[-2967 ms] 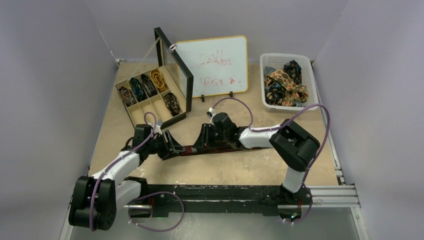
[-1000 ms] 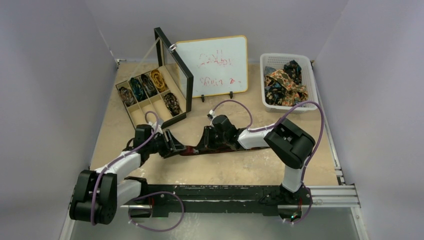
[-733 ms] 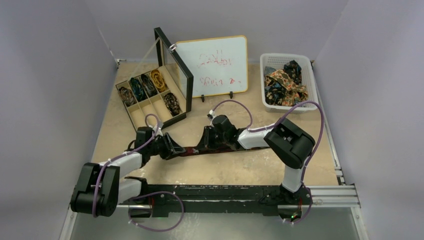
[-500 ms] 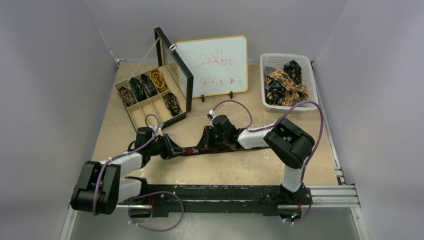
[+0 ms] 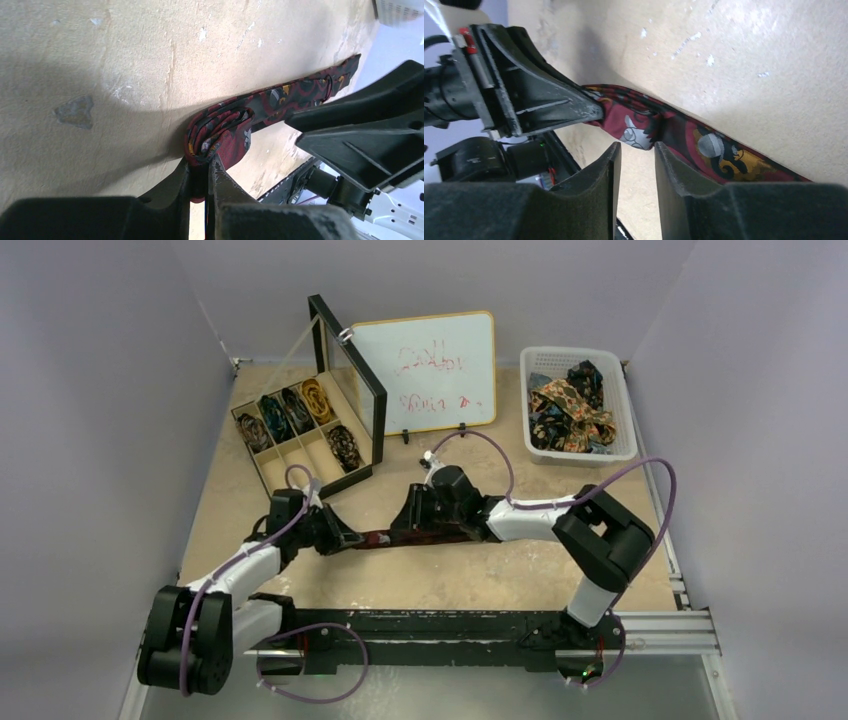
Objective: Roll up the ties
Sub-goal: Roll the tie at the center of the board.
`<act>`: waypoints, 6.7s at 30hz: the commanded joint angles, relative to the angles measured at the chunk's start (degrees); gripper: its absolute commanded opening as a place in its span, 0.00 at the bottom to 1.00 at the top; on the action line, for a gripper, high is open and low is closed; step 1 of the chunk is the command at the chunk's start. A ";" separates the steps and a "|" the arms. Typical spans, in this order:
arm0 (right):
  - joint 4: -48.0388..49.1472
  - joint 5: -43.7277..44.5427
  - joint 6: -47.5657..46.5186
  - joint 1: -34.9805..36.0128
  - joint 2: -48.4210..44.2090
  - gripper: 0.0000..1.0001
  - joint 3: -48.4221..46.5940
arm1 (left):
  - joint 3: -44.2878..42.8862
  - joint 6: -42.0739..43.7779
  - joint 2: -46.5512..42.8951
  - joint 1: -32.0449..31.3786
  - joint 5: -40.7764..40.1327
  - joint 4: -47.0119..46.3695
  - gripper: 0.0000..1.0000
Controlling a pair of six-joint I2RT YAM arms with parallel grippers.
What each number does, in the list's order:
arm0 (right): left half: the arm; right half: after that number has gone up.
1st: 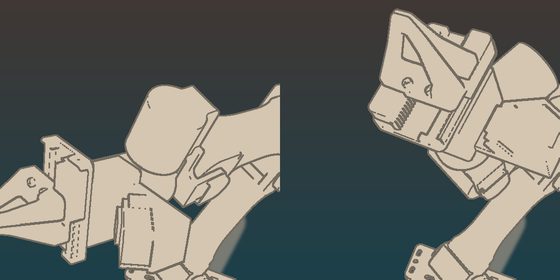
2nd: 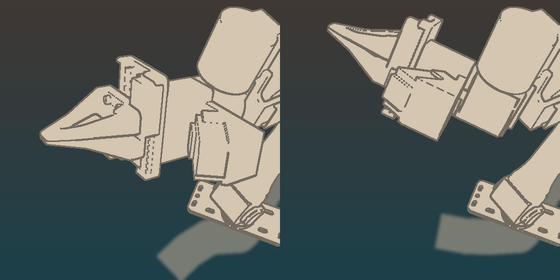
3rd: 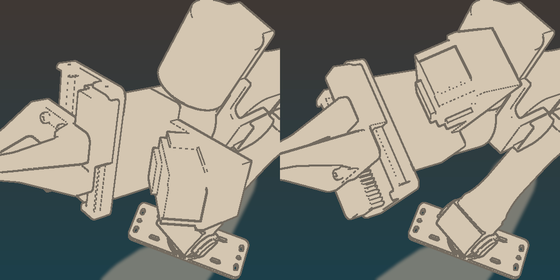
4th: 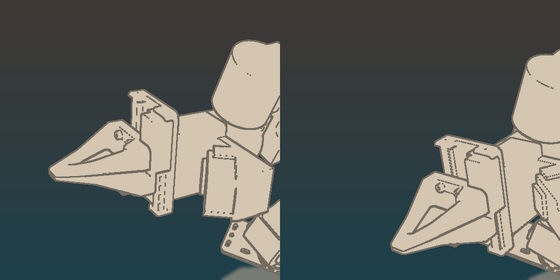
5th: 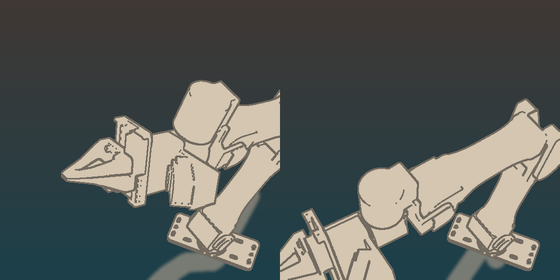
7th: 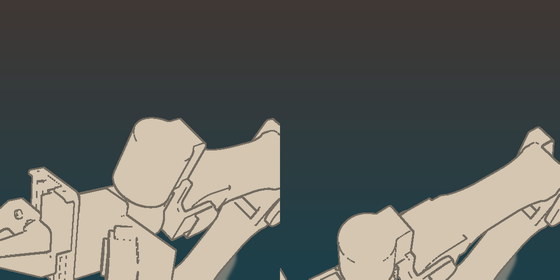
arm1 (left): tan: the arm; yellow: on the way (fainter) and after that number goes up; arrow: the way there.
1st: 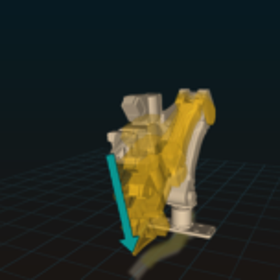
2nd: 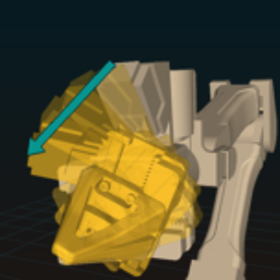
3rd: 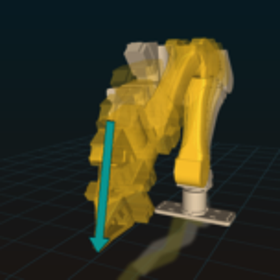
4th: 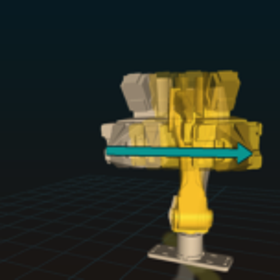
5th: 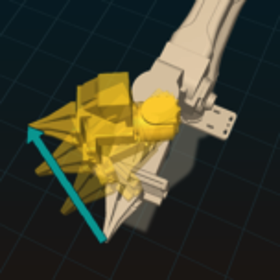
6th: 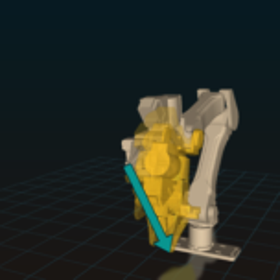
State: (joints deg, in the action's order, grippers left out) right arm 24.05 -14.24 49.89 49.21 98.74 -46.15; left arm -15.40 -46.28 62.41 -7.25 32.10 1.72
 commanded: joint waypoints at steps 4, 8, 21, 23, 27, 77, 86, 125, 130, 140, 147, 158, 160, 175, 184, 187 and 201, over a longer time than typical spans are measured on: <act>2.01 -1.75 -1.64 0.75 1.94 0.29 -2.63 | -5.13 4.70 -2.34 -0.27 -4.57 7.33 0.00; 1.85 -2.56 -1.15 1.62 5.14 0.26 -4.96 | -5.83 5.35 -3.17 -0.55 -5.18 8.25 0.00; -1.81 -0.66 0.16 1.88 6.84 0.20 -7.22 | -9.18 5.43 -4.23 -4.34 -10.46 13.27 0.00; -2.31 -0.60 0.05 1.87 7.12 0.19 -7.58 | -9.60 5.46 -4.32 -4.51 -10.48 13.62 0.00; -2.61 -1.35 -0.11 1.93 8.69 0.16 -8.52 | -10.34 5.67 -3.89 -5.07 -10.56 14.06 0.00; -8.51 5.22 3.07 2.17 4.47 0.14 -10.86 | -31.64 3.70 4.02 -27.80 -43.05 36.70 0.00; -2.98 0.01 4.42 2.78 9.81 0.11 -12.61 | -35.78 3.72 8.10 -31.66 -46.51 37.32 0.00; -5.99 1.23 5.51 -15.49 -15.49 0.22 7.30 | -53.50 -2.45 35.54 -49.09 -65.36 51.22 0.00; -5.81 0.86 5.18 -16.22 -16.46 0.24 8.28 | -55.65 -0.70 39.26 -49.87 -63.06 50.20 0.14; -4.64 -1.32 1.77 -18.04 -18.85 0.34 10.80 | -58.63 3.56 37.46 -47.11 -48.03 39.97 0.50; 0.45 -8.21 -16.31 -18.88 -22.77 0.64 7.54 | -46.24 3.83 17.61 -37.83 -37.58 32.54 0.65; -1.13 -6.63 -57.26 -1.54 -11.64 0.99 -0.08 | -25.68 4.55 -1.10 -12.78 -18.11 28.34 0.69; -2.74 -7.26 -61.66 0.40 -9.27 0.99 -1.78 | -22.66 3.93 -2.74 -9.04 -15.06 27.37 0.68; -8.06 -5.83 -69.70 4.35 6.83 0.98 -12.10 | -16.58 1.73 -6.10 0.42 -8.21 23.97 0.69; -12.46 -7.72 -73.13 3.81 11.72 0.74 -14.38 | -15.51 1.16 -5.49 0.48 -5.40 21.24 0.68; -14.98 -7.69 -74.48 3.88 14.12 0.55 -15.74 | -14.10 0.74 -6.05 0.51 -4.93 20.39 0.68; -19.00 -15.07 -75.97 5.40 10.95 0.51 -13.66 | -8.44 -2.03 -8.66 0.52 -3.24 18.46 0.66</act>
State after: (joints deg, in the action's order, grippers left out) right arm 11.31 -27.00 -24.36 53.60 110.83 -61.49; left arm -26.09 -46.46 55.35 -7.14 26.83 22.92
